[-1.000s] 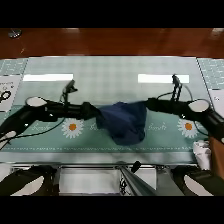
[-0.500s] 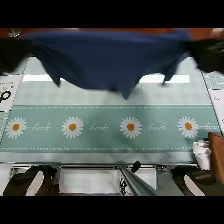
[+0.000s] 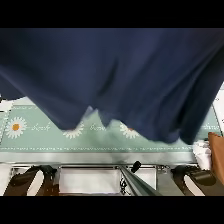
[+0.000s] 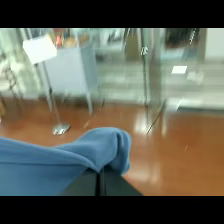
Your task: Fold the shirts.
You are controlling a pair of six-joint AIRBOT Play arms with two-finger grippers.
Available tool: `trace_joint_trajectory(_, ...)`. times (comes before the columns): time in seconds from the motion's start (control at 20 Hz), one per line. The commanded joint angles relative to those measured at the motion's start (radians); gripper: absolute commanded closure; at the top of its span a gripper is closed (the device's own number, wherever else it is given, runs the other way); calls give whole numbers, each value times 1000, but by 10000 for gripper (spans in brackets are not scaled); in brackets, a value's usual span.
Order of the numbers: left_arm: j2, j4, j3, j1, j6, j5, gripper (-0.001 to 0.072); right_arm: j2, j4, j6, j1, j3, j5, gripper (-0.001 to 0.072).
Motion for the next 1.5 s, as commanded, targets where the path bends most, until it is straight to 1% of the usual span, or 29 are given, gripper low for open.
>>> trace_joint_trajectory(0.0,2,107,24,2,-95,-105,674,2,-98,4,0,93,-1,693)
trace_joint_trajectory(0.15,2,206,24,2,-148,-154,674,-6,-190,7,0,103,-3,693)
trace_joint_trajectory(0.25,-6,280,16,2,-185,-183,674,-47,-196,12,0,103,23,693)
trace_joint_trajectory(0.35,-13,317,-40,2,-216,-214,674,-129,-177,11,0,103,92,693)
trace_joint_trajectory(0.4,-15,317,-86,2,-218,-219,674,-188,-167,2,0,103,143,693)
trace_joint_trajectory(0.5,-19,317,-207,2,-217,-219,673,-323,-156,-43,1,103,225,692)
trace_joint_trajectory(0.55,-21,320,-279,2,-217,-219,673,-391,-157,-59,1,103,242,692)
trace_joint_trajectory(0.65,-24,324,-426,2,-213,-219,673,-532,-157,-64,1,103,239,692)
trace_joint_trajectory(0.75,-27,332,-574,2,-168,-206,673,-657,-151,-63,1,103,244,692)
trace_joint_trajectory(0.85,-29,332,-718,2,-127,-157,673,-770,-150,-59,1,103,278,692)
trace_joint_trajectory(0.95,-31,334,-842,2,-87,-82,673,-881,-149,-59,1,103,346,691)
trace_joint_trajectory(1.0,-31,336,-892,2,-85,-56,673,-919,-150,-60,1,103,386,663)
trace_joint_trajectory(1.05,-32,341,-924,2,-85,-49,673,-947,-149,-60,1,103,434,480)
trace_joint_trajectory(1.1,-34,350,-945,2,-85,-54,673,-958,-150,-73,0,103,490,352)
trace_joint_trajectory(1.15,-34,367,-953,2,-84,-59,673,-957,-153,-108,0,98,553,299)
trace_joint_trajectory(1.2,-34,395,-953,2,-80,-64,673,-948,-159,-141,0,84,633,275)
trace_joint_trajectory(1.25,-34,419,-953,2,-77,-64,673,-932,-167,-155,-8,45,672,274)
trace_joint_trajectory(1.3,-34,441,-953,2,-77,-64,673,-904,-152,-154,-22,-31,675,274)
trace_joint_trajectory(1.45,-34,472,-953,2,-77,-73,673,-733,28,-181,-106,-430,572,269)
